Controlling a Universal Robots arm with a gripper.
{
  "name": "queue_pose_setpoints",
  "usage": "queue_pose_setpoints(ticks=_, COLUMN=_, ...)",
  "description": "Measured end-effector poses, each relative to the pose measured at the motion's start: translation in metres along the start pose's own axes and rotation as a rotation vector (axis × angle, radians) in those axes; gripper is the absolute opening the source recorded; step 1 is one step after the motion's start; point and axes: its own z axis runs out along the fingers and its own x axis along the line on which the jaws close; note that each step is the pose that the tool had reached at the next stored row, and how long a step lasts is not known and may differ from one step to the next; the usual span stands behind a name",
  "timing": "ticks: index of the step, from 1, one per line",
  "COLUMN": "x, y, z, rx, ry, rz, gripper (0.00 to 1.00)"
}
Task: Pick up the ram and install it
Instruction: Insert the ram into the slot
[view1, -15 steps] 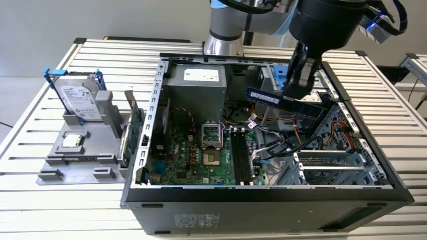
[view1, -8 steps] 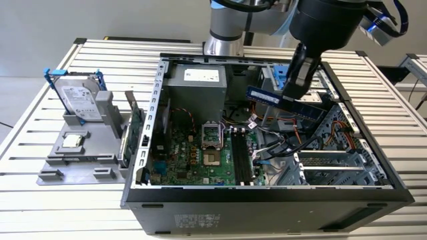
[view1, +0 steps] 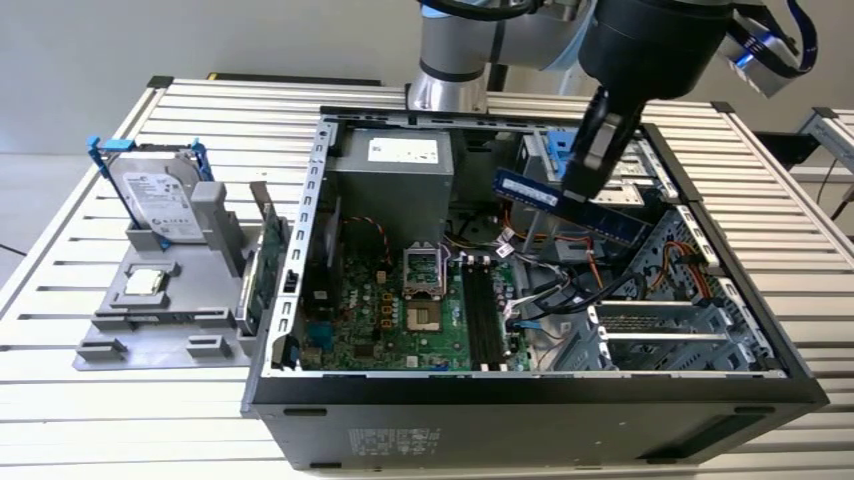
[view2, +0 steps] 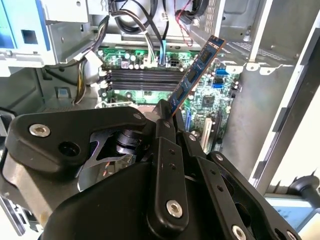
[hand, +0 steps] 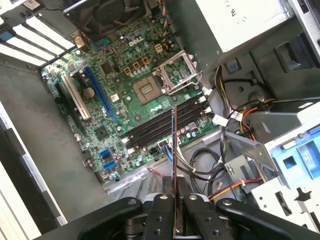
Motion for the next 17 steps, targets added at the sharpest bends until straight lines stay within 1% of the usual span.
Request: queue_pose_setpoints(ticks=17, x=0.0000, y=0.0000, z=0.0000, rx=-0.0058, ry=-0.0019, rz=0.165, gripper=0.00)
